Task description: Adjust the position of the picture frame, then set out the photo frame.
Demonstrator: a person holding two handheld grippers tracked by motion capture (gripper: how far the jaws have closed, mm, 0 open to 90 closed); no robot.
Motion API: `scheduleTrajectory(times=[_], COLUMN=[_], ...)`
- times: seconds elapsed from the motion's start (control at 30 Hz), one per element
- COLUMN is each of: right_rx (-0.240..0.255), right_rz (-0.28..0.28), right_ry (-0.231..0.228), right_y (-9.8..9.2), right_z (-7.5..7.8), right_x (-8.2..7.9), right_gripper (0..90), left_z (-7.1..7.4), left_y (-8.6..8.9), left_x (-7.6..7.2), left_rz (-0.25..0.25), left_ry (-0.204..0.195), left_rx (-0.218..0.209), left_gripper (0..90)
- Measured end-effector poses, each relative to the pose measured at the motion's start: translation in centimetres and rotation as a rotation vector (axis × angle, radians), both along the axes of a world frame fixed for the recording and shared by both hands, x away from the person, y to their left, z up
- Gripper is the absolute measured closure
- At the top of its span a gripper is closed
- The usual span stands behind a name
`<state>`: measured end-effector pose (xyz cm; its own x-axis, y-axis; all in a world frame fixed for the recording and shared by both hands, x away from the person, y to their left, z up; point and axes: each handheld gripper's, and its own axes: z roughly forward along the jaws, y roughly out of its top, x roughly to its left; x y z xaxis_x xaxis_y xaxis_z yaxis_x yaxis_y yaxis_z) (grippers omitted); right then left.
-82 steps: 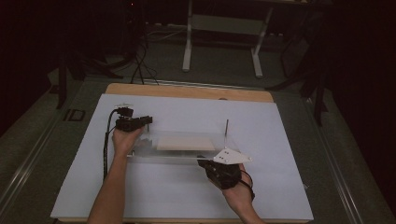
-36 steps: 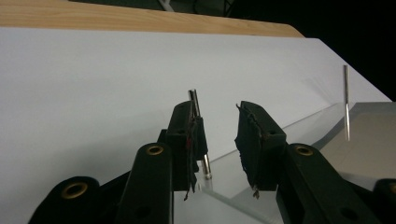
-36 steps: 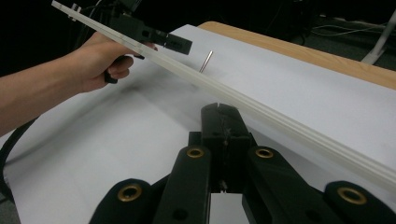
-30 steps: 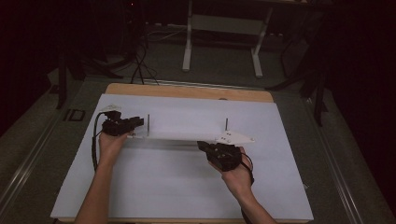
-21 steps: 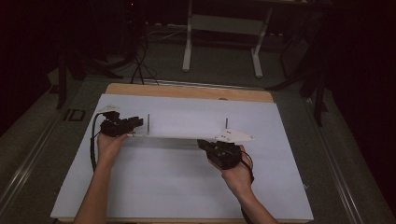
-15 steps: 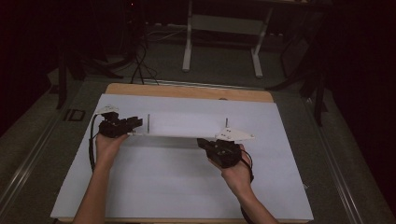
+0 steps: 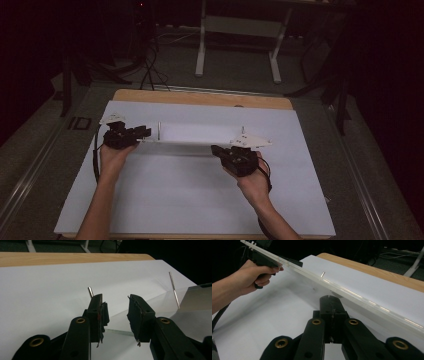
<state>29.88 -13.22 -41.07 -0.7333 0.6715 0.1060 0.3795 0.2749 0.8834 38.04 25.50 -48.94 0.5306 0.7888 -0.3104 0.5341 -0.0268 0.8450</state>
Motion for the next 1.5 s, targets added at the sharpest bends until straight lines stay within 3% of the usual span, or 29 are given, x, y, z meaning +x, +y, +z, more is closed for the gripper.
scheduleTrajectory(times=[0.6, 0.8, 1.0, 1.2, 1.5], right_rx=[0.002, 0.002, -0.011, -0.008, -0.011], right_rz=[-0.003, -0.003, -0.005, -0.009, -0.01], right_ry=[0.006, 0.005, 0.002, 0.004, 0.003], right_y=[-0.1, -0.1, 0.0, 0.1, 0.1], right_z=[0.4, 0.6, 0.8, 1.0, 1.1], right_x=[0.6, 0.8, 1.1, 1.3, 1.5], right_gripper=[90.0, 90.0, 90.0, 90.0, 90.0], left_z=[0.2, 0.2, -0.2, -0.3, 0.0], left_y=[0.9, 1.0, 1.6, 1.5, 1.3], left_x=[-1.2, -1.6, -2.2, -2.6, -3.3], left_rz=[0.011, -0.01, -0.017, -0.045, -0.059], left_ry=[-0.028, -0.03, -0.03, -0.021, -0.061], left_rx=[-0.002, 0.009, -0.021, -0.018, 0.002], left_gripper=[62.3, 61.1, 60.4, 59.4, 57.3])
